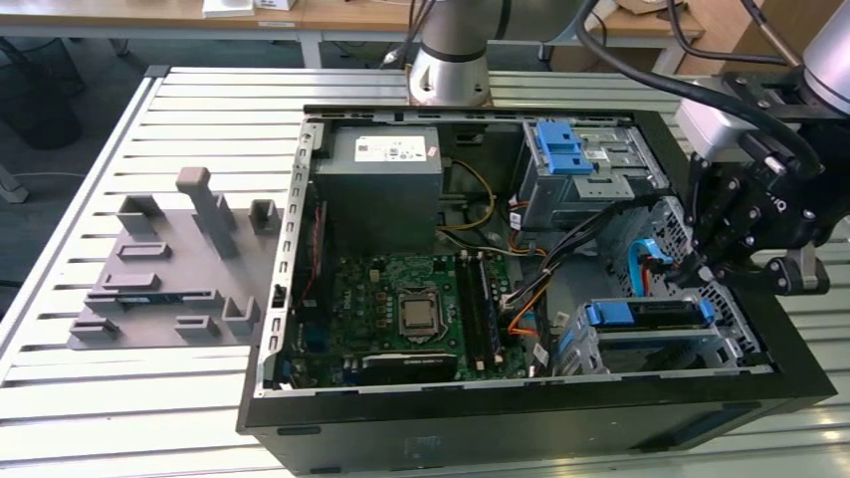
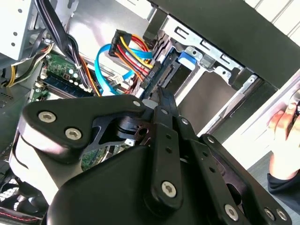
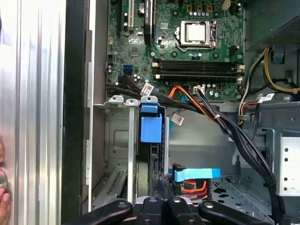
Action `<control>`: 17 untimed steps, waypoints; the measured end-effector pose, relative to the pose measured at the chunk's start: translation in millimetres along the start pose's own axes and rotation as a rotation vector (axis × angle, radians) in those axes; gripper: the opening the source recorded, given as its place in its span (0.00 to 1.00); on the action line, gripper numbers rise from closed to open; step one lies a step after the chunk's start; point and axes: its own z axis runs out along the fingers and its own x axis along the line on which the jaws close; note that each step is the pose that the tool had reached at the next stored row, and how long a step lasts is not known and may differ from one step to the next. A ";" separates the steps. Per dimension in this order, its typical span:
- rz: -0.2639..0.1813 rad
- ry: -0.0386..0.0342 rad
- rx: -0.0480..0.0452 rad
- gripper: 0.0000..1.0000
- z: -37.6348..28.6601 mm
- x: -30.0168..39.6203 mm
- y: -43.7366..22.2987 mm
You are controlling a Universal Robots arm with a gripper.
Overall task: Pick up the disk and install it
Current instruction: 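Insert the first disk wire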
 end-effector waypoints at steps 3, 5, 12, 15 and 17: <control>0.000 -0.0001 0.0000 0.11 0.0 -2.4 -2.2; 0.000 0.0000 0.0000 0.11 0.0 -4.9 -3.3; 0.000 0.0001 0.0000 0.11 0.4 -7.9 -5.4; 0.000 0.0001 0.0000 0.11 0.5 -7.9 -5.4; 0.000 0.0000 0.0000 0.11 0.5 -7.9 -5.4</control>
